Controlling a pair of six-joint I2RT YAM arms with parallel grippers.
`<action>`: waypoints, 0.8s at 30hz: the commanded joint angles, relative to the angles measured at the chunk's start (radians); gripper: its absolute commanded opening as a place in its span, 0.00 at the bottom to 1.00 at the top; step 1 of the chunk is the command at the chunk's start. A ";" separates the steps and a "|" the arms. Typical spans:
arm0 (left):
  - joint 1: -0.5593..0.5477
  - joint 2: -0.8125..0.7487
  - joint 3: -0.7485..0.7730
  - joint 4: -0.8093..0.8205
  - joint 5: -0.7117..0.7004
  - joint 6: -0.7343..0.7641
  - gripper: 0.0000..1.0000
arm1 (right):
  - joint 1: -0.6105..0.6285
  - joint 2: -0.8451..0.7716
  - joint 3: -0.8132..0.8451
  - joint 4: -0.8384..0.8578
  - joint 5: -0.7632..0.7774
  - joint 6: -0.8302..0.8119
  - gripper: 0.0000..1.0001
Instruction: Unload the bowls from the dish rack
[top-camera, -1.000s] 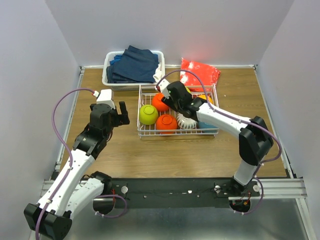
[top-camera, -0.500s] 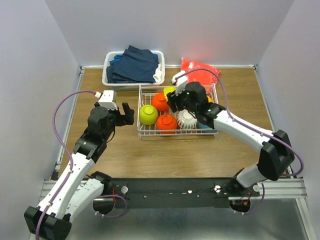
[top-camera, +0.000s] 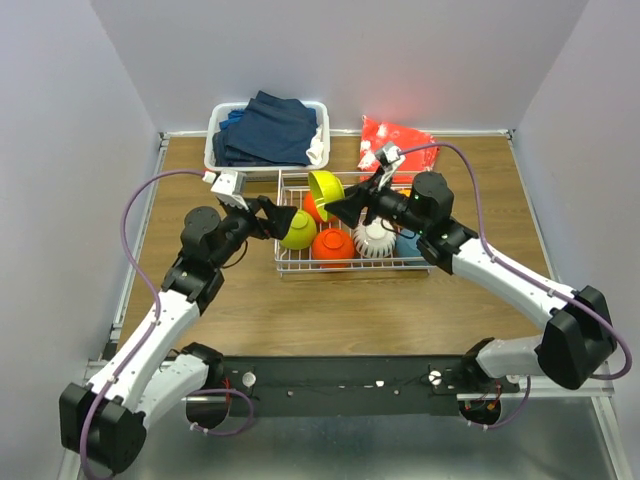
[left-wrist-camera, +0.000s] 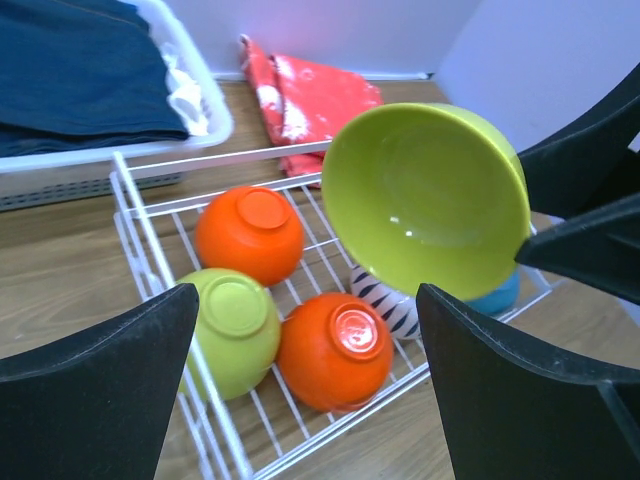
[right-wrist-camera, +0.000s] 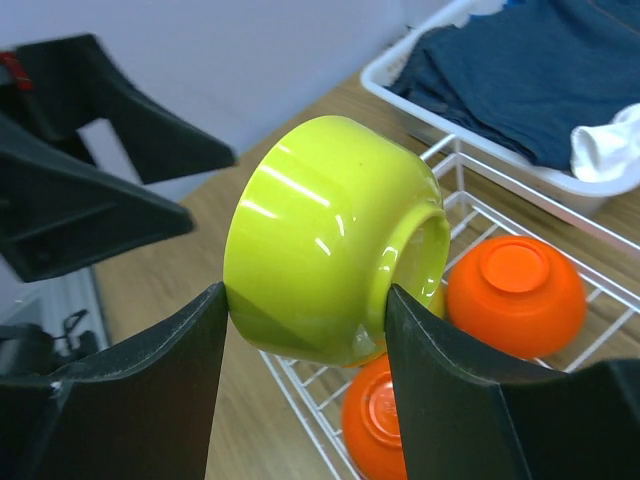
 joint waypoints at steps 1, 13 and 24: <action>0.002 0.070 -0.036 0.230 0.118 -0.102 0.99 | -0.026 -0.062 -0.060 0.193 -0.140 0.134 0.41; -0.007 0.212 -0.092 0.524 0.151 -0.270 0.79 | -0.034 -0.026 -0.119 0.385 -0.261 0.309 0.41; -0.025 0.299 -0.068 0.556 0.153 -0.308 0.25 | -0.034 0.010 -0.139 0.456 -0.302 0.367 0.41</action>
